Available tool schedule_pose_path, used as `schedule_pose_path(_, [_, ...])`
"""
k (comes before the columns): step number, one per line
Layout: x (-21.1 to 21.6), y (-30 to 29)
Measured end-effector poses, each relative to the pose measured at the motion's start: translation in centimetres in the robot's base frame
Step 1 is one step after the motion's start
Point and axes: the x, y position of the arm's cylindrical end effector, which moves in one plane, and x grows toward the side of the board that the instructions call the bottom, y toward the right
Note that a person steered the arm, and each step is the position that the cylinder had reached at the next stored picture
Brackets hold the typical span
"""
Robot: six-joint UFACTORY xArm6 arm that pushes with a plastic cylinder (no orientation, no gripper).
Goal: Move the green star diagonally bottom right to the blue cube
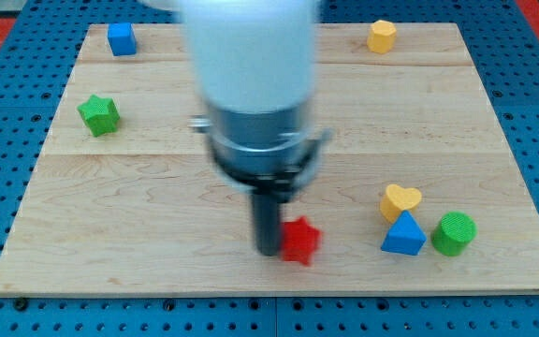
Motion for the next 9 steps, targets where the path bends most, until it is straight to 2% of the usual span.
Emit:
schedule_pose_path(1, [0.0,5.0])
schedule_pose_path(2, [-1.0,2.4])
schedule_pose_path(4, [-10.2,-21.1])
schedule_pose_path(5, [-15.9,-24.0])
schedule_pose_path(6, [-18.6,-24.1])
schedule_pose_path(7, [-18.9,-28.8])
schedule_pose_path(8, [-16.9,-30.9])
schedule_pose_path(9, [-21.8,-32.7])
